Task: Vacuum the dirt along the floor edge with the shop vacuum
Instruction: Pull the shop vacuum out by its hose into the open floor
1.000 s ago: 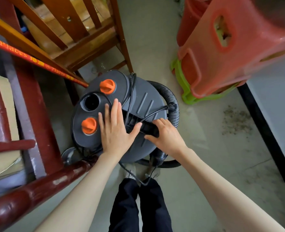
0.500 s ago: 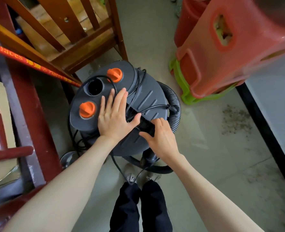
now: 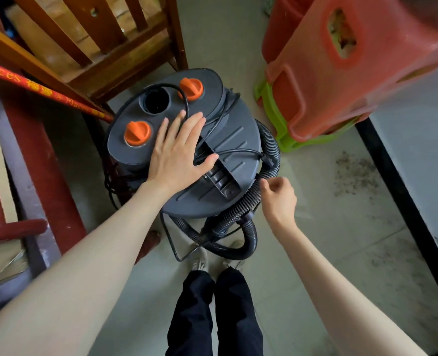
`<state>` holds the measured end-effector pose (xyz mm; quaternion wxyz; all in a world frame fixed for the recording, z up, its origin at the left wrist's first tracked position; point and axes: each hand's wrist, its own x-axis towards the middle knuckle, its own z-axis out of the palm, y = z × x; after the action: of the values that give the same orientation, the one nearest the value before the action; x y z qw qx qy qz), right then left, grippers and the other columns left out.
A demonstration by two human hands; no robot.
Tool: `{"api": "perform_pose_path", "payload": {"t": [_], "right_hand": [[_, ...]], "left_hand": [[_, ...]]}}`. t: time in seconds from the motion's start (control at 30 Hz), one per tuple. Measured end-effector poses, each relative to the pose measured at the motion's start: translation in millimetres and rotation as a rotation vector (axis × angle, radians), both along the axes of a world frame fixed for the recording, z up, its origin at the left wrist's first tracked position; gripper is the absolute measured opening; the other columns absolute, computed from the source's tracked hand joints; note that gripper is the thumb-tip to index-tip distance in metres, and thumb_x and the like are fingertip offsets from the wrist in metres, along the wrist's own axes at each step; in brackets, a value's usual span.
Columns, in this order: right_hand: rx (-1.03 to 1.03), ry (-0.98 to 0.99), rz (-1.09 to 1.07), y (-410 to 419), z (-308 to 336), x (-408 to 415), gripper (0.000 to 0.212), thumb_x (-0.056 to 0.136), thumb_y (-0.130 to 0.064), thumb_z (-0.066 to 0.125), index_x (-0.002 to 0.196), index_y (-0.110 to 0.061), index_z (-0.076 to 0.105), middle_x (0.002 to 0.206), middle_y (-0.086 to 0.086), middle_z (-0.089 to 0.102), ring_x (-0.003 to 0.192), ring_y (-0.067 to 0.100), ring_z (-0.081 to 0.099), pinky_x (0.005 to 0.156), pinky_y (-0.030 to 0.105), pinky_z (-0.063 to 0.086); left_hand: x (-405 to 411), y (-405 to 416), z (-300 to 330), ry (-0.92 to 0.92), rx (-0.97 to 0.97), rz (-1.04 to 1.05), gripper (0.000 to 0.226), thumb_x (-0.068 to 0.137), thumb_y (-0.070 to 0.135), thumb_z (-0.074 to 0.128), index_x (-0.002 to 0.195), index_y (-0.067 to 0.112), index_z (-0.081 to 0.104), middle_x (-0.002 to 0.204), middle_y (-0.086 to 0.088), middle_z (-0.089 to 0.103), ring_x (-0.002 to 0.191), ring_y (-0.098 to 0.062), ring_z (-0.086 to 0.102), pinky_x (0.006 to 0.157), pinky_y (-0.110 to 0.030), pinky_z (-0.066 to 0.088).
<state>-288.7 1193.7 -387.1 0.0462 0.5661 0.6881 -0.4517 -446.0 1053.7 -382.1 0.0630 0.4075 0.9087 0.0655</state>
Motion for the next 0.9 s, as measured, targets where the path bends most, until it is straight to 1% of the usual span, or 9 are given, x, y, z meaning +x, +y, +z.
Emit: {"api": "perform_pose_path", "payload": {"t": [0.07, 0.13, 0.2, 0.27, 0.4, 0.5, 0.6, 0.77, 0.9], "right_hand": [[-0.235, -0.077, -0.154, 13.2, -18.1, 1.0, 0.032, 0.091, -0.033, 0.061, 0.107, -0.005, 0.053, 0.108, 0.011, 0.063, 0.097, 0.026, 0.059, 0.087, 0.035, 0.048], [-0.493, -0.051, -0.238, 14.8, -31.1, 2.4, 0.034, 0.094, -0.032, 0.059, 0.112, -0.005, 0.054, 0.102, 0.007, 0.062, 0.087, 0.02, 0.059, 0.077, 0.032, 0.052], [-0.631, 0.028, -0.294, 9.2, -33.0, 3.6, 0.021, 0.098, -0.026, 0.055, 0.108, -0.009, 0.052, 0.09, 0.003, 0.06, 0.073, 0.015, 0.057, 0.062, 0.025, 0.05], [-0.629, 0.08, -0.306, 6.5, -33.2, 6.2, 0.015, 0.099, -0.024, 0.052, 0.104, -0.009, 0.052, 0.087, 0.003, 0.059, 0.068, 0.013, 0.056, 0.057, 0.023, 0.051], [-0.521, 0.016, -0.155, 10.1, -36.9, 10.7, 0.023, 0.098, -0.03, 0.053, 0.101, -0.008, 0.056, 0.097, 0.01, 0.064, 0.081, 0.018, 0.058, 0.088, 0.038, 0.052], [-0.509, 0.054, -0.14, 8.8, -33.3, 12.8, 0.021, 0.097, -0.03, 0.055, 0.095, -0.01, 0.057, 0.105, 0.014, 0.064, 0.088, 0.022, 0.057, 0.088, 0.037, 0.051], [-0.507, 0.13, -0.143, 11.2, -25.0, 11.7, 0.021, 0.097, -0.031, 0.056, 0.096, -0.011, 0.056, 0.112, 0.013, 0.065, 0.099, 0.026, 0.064, 0.097, 0.041, 0.051], [-0.451, 0.219, -0.153, 34.7, -3.4, 8.8, 0.03, 0.096, -0.036, 0.057, 0.108, -0.008, 0.056, 0.096, 0.004, 0.064, 0.083, 0.015, 0.063, 0.088, 0.038, 0.054], [-0.452, 0.189, -0.242, 54.8, 10.8, 18.3, 0.032, 0.093, -0.041, 0.059, 0.089, -0.009, 0.059, 0.075, 0.003, 0.055, 0.066, 0.015, 0.054, 0.071, 0.035, 0.049]], "left_hand": [[1.5, -0.7, 2.6, -0.022, -0.029, 0.013, 0.076, 0.088, 0.057, 0.032, 0.147, 0.009, 0.029, 0.155, -0.003, 0.026, 0.143, -0.032, 0.023, 0.116, -0.05, 0.013], [4.0, -0.6, 4.0, -0.045, -0.052, 0.036, 0.078, 0.09, 0.059, 0.026, 0.151, 0.011, 0.02, 0.159, 0.0, 0.016, 0.145, -0.031, 0.014, 0.116, -0.052, 0.008], [8.4, -0.4, 4.5, -0.07, -0.053, 0.066, 0.077, 0.092, 0.059, 0.028, 0.152, 0.014, 0.013, 0.16, 0.003, 0.008, 0.146, -0.03, 0.007, 0.115, -0.053, 0.005], [13.2, 0.4, 5.2, -0.1, -0.05, 0.1, 0.075, 0.094, 0.055, 0.034, 0.153, 0.016, 0.009, 0.16, 0.005, 0.002, 0.147, -0.028, 0.002, 0.116, -0.054, 0.002], [18.6, 3.6, 10.0, -0.164, -0.047, 0.145, 0.072, 0.097, 0.052, 0.033, 0.153, 0.018, 0.003, 0.16, 0.006, -0.006, 0.147, -0.027, -0.007, 0.115, -0.056, -0.003], [18.4, 5.1, 13.0, -0.221, -0.036, 0.161, 0.07, 0.098, 0.049, 0.032, 0.153, 0.019, 0.001, 0.16, 0.006, -0.008, 0.146, -0.027, -0.011, 0.114, -0.056, -0.006], [18.5, 4.8, 14.2, -0.252, -0.022, 0.176, 0.065, 0.1, 0.044, 0.031, 0.153, 0.02, 0.003, 0.16, 0.006, -0.007, 0.146, -0.028, -0.012, 0.114, -0.055, -0.006], [17.6, 5.8, 17.2, -0.274, -0.013, 0.207, 0.058, 0.102, 0.036, 0.03, 0.153, 0.022, 0.007, 0.16, 0.005, -0.001, 0.146, -0.029, -0.009, 0.115, -0.055, -0.005], [19.4, 6.5, 21.8, -0.306, -0.007, 0.219, 0.057, 0.102, 0.033, 0.033, 0.153, 0.021, 0.009, 0.16, 0.005, 0.001, 0.147, -0.028, -0.005, 0.115, -0.055, -0.003]]}}
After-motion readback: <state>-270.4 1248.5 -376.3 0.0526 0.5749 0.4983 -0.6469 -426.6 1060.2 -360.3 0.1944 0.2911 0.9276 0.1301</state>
